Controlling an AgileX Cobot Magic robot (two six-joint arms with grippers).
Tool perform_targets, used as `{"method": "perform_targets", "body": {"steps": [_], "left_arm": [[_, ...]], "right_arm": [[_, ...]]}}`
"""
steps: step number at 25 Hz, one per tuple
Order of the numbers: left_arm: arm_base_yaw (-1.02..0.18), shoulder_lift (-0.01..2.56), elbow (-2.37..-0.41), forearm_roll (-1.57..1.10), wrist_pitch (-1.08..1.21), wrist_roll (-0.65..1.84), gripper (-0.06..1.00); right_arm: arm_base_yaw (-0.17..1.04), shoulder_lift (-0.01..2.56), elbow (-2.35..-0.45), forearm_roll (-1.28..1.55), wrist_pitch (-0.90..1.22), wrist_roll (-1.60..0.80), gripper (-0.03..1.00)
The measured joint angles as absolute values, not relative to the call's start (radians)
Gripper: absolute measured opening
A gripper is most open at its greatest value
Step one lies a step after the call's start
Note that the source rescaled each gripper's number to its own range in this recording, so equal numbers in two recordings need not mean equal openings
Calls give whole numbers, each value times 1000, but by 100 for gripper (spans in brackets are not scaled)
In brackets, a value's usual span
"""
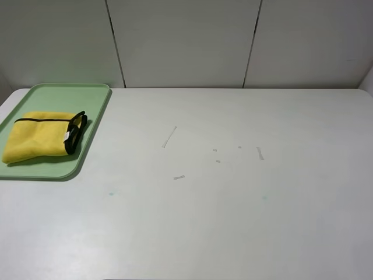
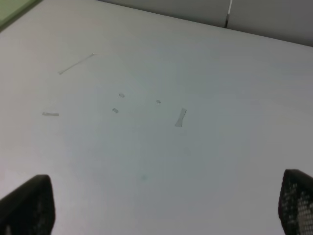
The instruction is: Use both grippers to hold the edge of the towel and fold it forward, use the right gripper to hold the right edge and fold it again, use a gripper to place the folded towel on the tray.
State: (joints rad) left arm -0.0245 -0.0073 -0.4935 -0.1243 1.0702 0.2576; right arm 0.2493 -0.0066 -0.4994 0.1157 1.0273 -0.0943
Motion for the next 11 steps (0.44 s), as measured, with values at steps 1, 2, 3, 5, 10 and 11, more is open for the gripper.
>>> {"method": "perform_targets", "body": {"steps": [1,2,3,5,10,11], "left_arm": [[-25,-7,-493,-124,1070,258,100],[-25,-7,-493,-124,1070,258,100],[-25,-7,-493,-124,1070,258,100],[-25,-7,-493,-124,1070,258,100],[-25,-7,-493,-125,1070,258,100],[-25,-7,-493,-125,1070,258,100]], "right_arm": [[249,-7,-499,116,1027,-94,100],[249,-7,-499,116,1027,-94,100],[249,-7,-499,116,1027,-94,100],[249,-7,-499,116,1027,-94,100],[249,-7,-499,116,1027,-94,100],[249,-7,-499,116,1027,-94,100]]}}
